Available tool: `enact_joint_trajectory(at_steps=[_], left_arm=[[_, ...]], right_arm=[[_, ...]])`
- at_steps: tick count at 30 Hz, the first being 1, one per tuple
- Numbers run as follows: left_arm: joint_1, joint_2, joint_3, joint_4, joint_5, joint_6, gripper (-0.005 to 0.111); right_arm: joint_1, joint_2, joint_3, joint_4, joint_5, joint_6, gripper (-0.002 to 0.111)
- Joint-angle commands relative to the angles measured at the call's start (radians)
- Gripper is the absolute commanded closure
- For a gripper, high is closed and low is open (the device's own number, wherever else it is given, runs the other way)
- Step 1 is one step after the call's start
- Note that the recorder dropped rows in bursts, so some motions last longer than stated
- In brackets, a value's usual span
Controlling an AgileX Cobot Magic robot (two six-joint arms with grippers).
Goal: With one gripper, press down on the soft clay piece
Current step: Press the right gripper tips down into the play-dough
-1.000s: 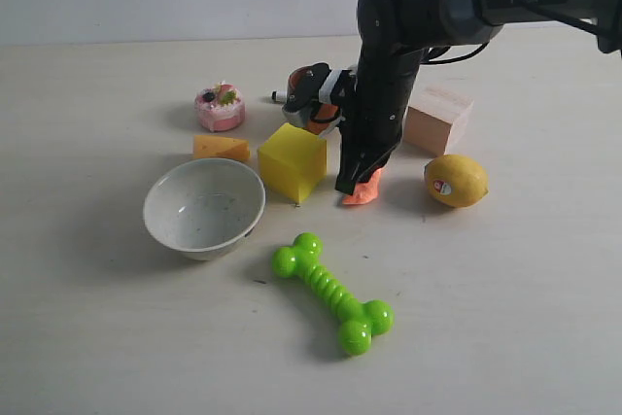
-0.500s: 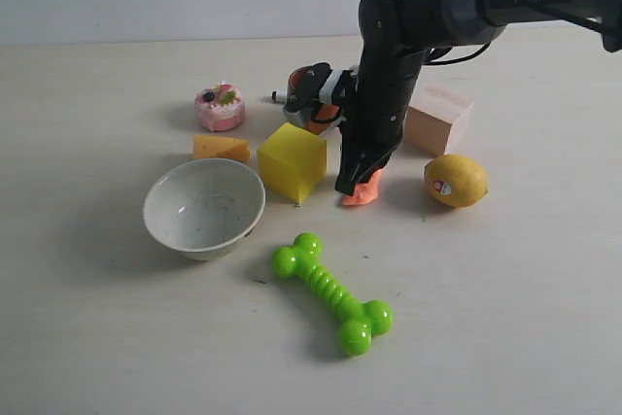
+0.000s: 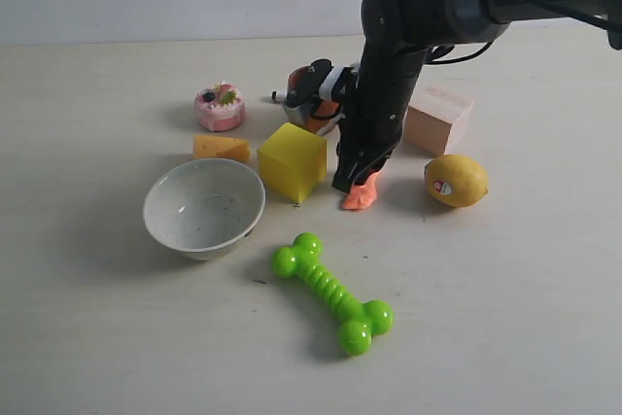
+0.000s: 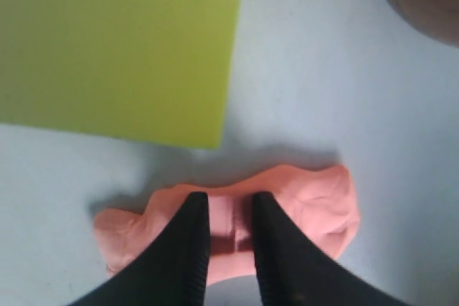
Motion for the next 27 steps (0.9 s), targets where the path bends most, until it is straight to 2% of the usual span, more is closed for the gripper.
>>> enact_joint_trajectory(at_steps=[1,17,22,27], left_arm=[[-0.008,-0.006,0.0,-0.002,-0.007,-0.002,0.107],[-0.008,-0.006,0.0,-0.002,-0.007,-0.002,0.107],[-0.008,-0.006,0.0,-0.002,-0.007,-0.002,0.107],[-0.008,-0.006,0.0,-0.002,-0.007,-0.002,0.107]], right_arm=[[-0.003,-0.021,0.006,0.013,-0.003,0.001,0.082],[-0.003,-0.025,0.006,-0.009,-0.001,0.005,0.081],[-0.003,-0.025,0.006,-0.009,-0.001,0.005,0.073],[-0.003,-0.025,0.006,-0.008,-0.001,0.005,0.073]])
